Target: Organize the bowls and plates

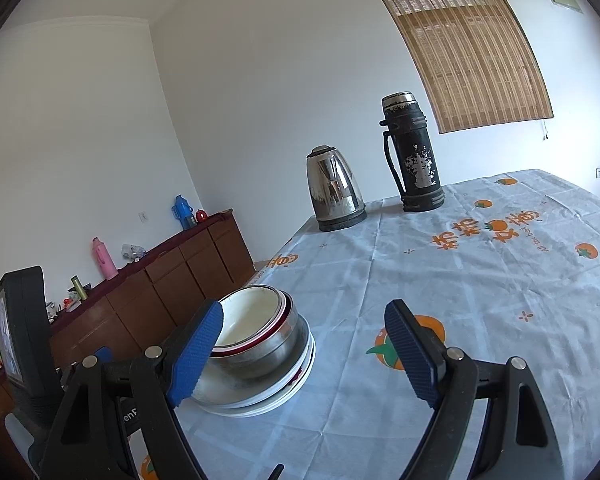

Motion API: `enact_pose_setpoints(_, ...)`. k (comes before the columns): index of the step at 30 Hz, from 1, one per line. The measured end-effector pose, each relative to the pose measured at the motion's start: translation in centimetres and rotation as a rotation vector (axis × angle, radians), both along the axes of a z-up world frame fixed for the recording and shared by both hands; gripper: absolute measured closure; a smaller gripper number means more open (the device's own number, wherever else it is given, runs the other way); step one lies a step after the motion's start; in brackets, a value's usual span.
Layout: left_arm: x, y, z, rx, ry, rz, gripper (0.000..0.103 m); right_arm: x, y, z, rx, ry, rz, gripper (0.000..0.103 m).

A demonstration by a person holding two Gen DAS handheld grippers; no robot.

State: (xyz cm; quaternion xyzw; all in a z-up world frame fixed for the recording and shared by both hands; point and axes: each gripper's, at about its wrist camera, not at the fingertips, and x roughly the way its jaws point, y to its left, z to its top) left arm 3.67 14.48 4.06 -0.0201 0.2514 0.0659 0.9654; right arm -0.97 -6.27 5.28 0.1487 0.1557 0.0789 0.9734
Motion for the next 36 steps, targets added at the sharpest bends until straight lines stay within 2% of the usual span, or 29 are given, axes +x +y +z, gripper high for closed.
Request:
enact_pose_setpoints(17,-0.38,-0.66,0.82,0.042,-0.036,0.006,0.000,-0.31,-0.17,0.26,0.002,-0.010,-0.011,0.018)
enact_pose_setpoints(25,-0.06,-0.16,0.71,0.012,-0.014,0.004,0.000,-0.34,-0.41,0.20,0.012,-0.006,-0.023,0.018)
enact_pose_setpoints(36,-0.29,-0.90,0.82,0.077,-0.044,0.024,0.000,-0.44,-0.81,0.05,0.019,-0.007,-0.042,0.018)
